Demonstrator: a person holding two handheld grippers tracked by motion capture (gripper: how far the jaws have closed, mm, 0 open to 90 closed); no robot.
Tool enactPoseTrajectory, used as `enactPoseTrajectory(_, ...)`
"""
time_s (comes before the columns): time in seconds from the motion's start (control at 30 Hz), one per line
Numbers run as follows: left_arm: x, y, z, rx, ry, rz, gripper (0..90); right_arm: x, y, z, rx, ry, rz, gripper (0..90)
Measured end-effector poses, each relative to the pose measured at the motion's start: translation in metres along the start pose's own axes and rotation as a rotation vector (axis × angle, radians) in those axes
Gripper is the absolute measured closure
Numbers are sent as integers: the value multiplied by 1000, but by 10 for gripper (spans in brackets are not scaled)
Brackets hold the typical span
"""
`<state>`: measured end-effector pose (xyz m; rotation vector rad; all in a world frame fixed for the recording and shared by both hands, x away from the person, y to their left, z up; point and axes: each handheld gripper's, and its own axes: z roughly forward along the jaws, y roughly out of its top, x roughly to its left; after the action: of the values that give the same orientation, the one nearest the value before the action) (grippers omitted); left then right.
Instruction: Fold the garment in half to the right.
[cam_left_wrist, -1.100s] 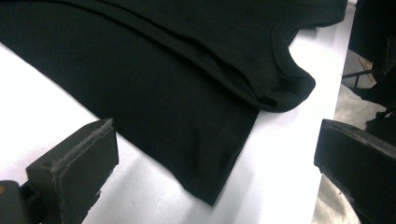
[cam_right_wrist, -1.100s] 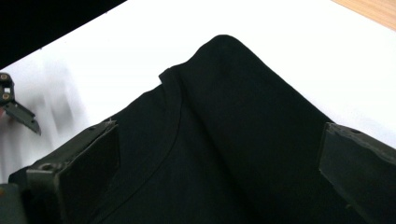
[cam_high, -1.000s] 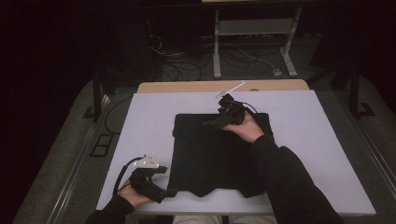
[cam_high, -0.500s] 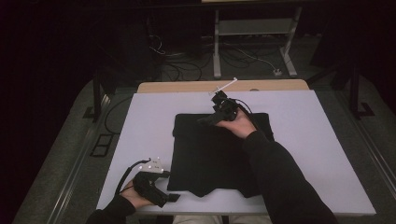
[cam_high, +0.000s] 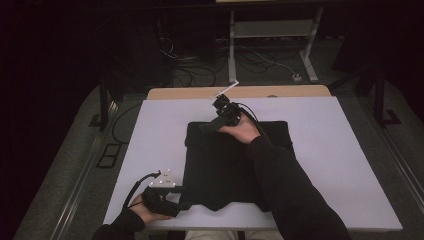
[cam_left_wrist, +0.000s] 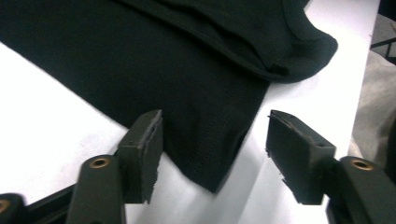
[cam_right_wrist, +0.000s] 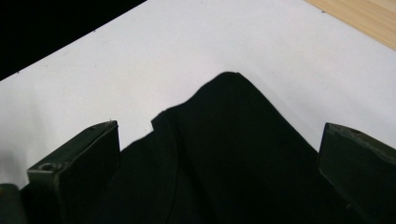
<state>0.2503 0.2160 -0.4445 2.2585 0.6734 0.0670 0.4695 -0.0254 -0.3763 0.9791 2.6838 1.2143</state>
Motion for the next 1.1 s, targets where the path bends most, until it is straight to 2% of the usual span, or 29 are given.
enactPoseTrajectory(0.17,0,1,1,-1,31,12,438,4,6,8,-5,5,-12,0)
enactPoseTrajectory(0.27,0,3,2,13,45,45,455,6,8,13,-8,5,-12,0)
enactPoseTrajectory(0.4,0,4,4,3,66,44,498,5,8,22,-1,11,-7,0)
enactPoseTrajectory(0.47,1,5,4,14,68,56,529,5,9,26,3,13,-5,0)
enactPoseTrajectory(0.53,2,5,4,14,69,53,553,5,9,28,5,14,-5,0)
enactPoseTrajectory(0.57,1,6,5,4,73,36,564,5,10,32,6,16,-6,0)
enactPoseTrajectory(0.6,2,6,4,12,73,46,573,6,11,34,7,20,-4,0)
enactPoseTrajectory(0.77,2,7,6,0,76,40,588,8,15,44,3,18,-16,0)
enactPoseTrajectory(0.97,3,9,7,10,73,49,637,8,17,57,7,8,-17,0)
enactPoseTrajectory(1.0,3,9,8,0,75,39,643,8,18,60,8,4,-16,0)
enactPoseTrajectory(1.1,4,10,8,13,74,52,661,8,19,68,7,-6,-13,0)
